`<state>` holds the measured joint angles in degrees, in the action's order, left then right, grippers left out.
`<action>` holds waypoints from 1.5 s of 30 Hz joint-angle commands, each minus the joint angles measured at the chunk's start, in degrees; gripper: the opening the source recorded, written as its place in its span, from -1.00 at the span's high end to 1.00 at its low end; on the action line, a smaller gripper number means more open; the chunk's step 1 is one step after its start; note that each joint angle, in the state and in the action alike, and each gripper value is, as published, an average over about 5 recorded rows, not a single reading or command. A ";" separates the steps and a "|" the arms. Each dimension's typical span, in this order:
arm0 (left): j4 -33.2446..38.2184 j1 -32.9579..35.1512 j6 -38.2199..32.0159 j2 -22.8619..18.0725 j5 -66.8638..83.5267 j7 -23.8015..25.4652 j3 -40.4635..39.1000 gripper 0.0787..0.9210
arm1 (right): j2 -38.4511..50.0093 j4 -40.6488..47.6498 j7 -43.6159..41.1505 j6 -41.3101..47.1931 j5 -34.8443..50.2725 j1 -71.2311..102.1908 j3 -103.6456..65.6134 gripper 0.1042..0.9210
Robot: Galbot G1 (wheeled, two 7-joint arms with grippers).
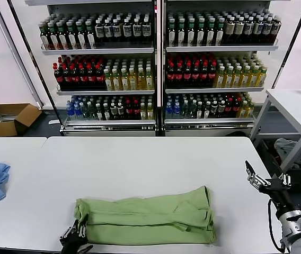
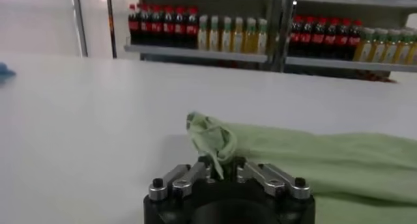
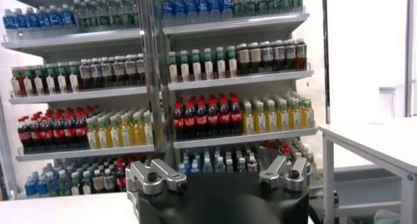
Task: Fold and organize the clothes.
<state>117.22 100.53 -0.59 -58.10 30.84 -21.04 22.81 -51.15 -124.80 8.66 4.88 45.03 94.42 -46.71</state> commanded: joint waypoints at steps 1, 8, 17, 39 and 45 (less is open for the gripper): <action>0.23 0.09 -4.25 3.16 -5.55 -1.87 7.43 0.62 | 0.06 0.09 0.24 -0.24 -0.49 -0.69 0.60 -0.76; 1.09 0.09 1.01 5.58 1.96 -5.57 22.99 0.96 | 0.26 0.21 0.33 -0.30 -0.52 -1.19 1.07 -0.76; 11.30 4.90 5.59 3.41 2.27 -7.75 34.74 0.96 | 0.27 0.20 0.42 -0.28 -0.68 -1.70 1.55 -0.76; 11.20 -6.94 4.22 1.60 -17.61 2.34 -16.71 0.96 | -0.46 -0.66 0.44 -0.34 -2.11 -0.70 0.99 -0.76; 6.93 -10.94 6.08 0.37 -17.24 2.66 -20.23 0.96 | -0.62 -0.94 0.44 -0.14 -2.67 -1.29 1.91 -0.76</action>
<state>129.81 96.55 3.99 -56.85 17.83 -20.13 16.60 -51.79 -125.57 9.09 4.66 42.61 93.29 -45.21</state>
